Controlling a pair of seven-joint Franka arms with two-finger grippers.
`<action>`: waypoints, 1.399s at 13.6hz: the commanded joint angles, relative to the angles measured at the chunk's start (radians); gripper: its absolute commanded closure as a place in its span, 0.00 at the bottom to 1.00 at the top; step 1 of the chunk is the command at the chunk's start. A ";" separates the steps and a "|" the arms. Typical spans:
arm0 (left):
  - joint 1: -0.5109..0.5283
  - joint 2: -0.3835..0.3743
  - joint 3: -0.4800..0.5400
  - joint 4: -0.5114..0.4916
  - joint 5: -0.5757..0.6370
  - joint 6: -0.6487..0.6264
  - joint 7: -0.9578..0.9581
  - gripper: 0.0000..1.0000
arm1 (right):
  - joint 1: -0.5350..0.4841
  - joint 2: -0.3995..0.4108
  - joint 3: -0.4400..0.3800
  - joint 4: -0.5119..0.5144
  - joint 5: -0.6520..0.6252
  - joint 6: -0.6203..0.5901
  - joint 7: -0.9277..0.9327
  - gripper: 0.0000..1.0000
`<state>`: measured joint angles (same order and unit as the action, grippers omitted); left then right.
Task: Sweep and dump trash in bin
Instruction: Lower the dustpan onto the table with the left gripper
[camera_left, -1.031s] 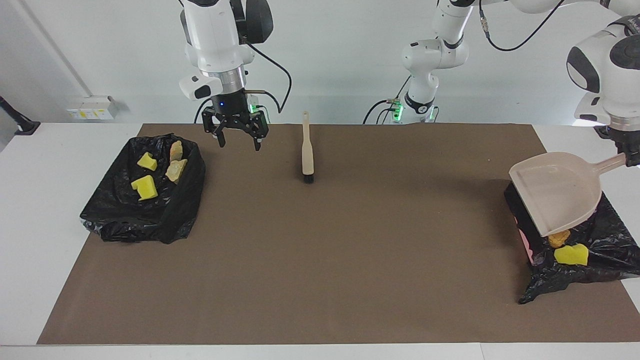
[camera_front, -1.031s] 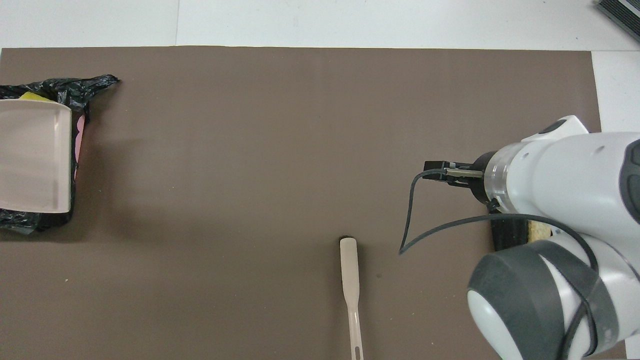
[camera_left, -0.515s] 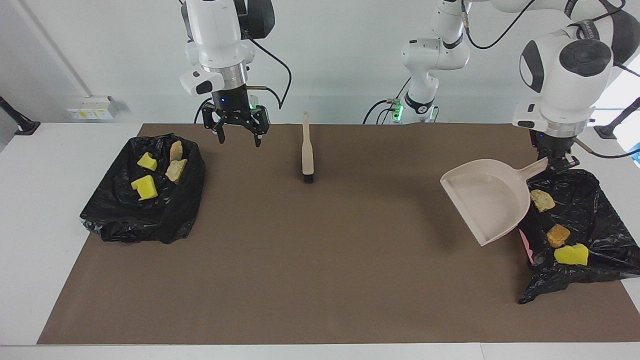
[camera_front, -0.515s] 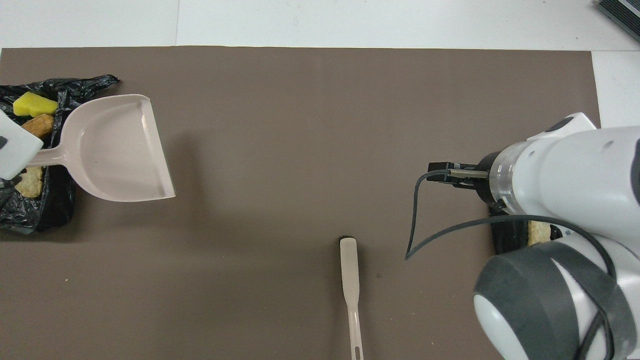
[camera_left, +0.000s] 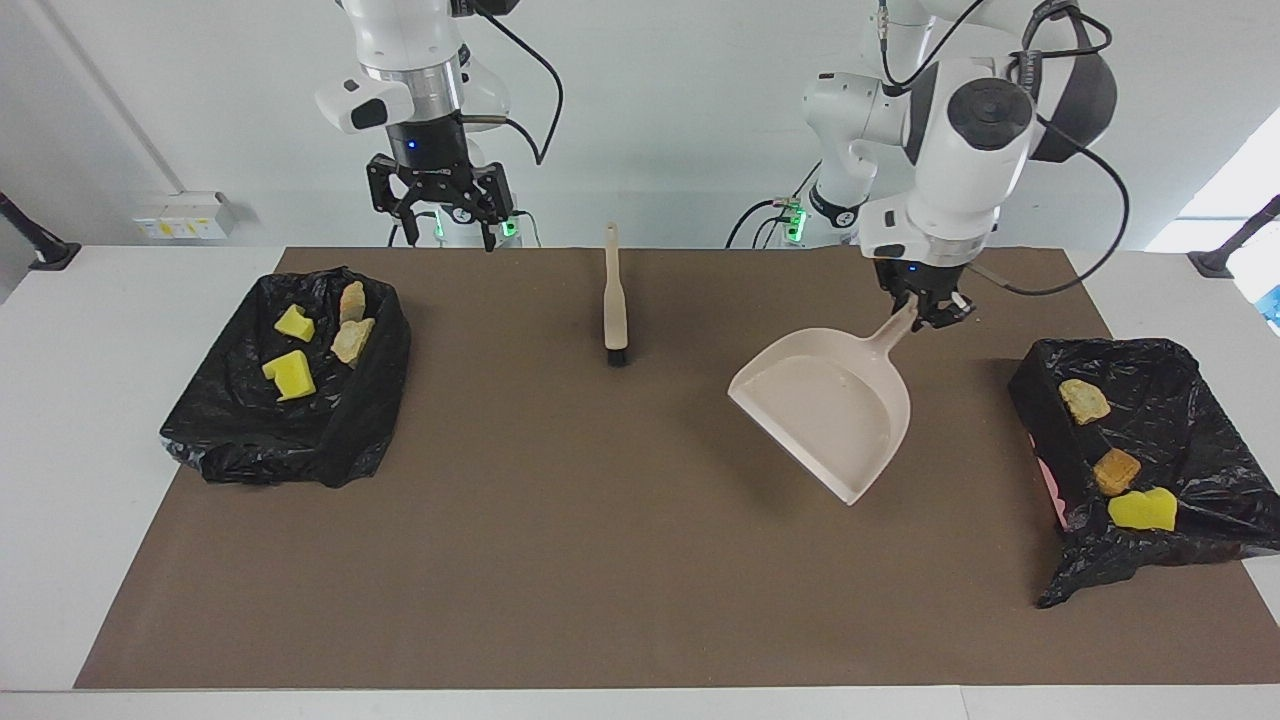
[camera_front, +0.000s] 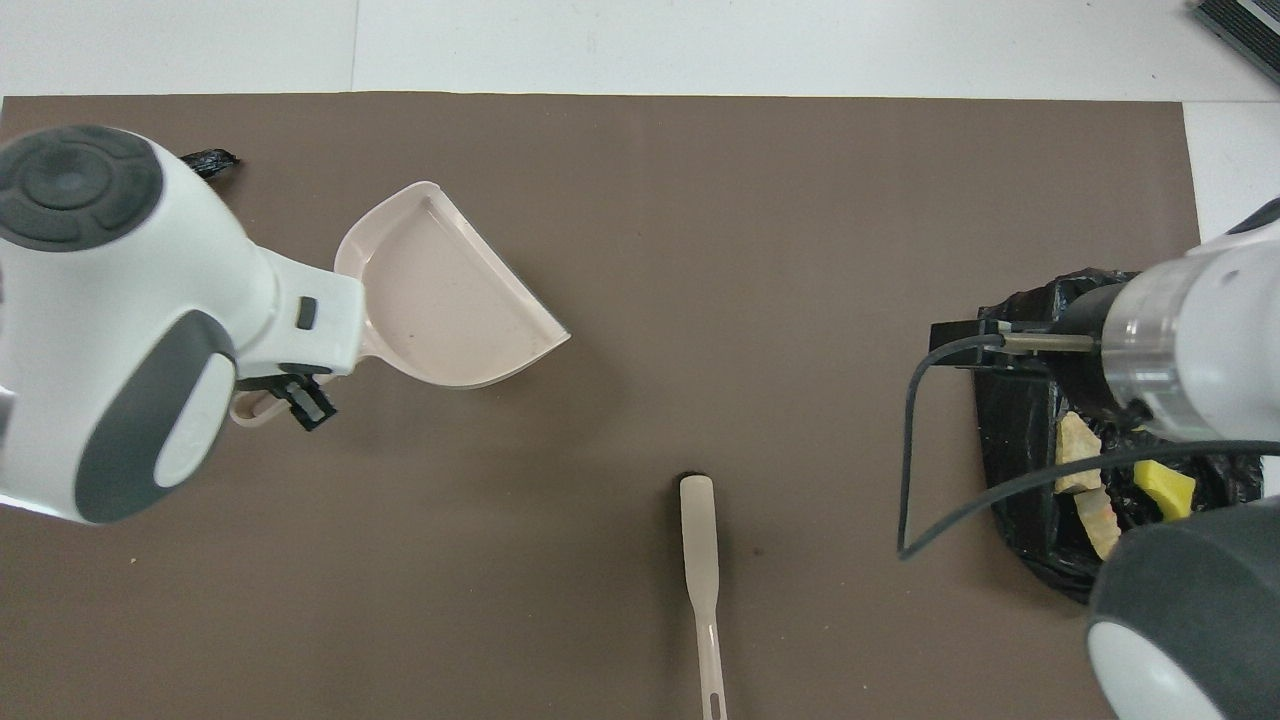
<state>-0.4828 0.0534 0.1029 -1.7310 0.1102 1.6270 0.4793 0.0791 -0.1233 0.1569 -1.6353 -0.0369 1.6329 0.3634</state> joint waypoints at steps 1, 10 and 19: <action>-0.117 -0.023 0.021 -0.071 -0.067 0.088 -0.273 1.00 | 0.040 0.004 -0.095 0.052 0.000 -0.086 -0.073 0.00; -0.369 0.236 0.023 0.011 -0.205 0.390 -0.826 1.00 | 0.002 -0.016 -0.249 0.012 0.055 -0.122 -0.210 0.00; -0.398 0.332 0.038 0.119 -0.204 0.375 -0.904 0.00 | 0.001 -0.018 -0.264 0.028 0.058 -0.154 -0.209 0.00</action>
<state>-0.8977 0.4312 0.1183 -1.6263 -0.1130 2.0285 -0.4336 0.0971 -0.1281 -0.1045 -1.5956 -0.0003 1.4663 0.1733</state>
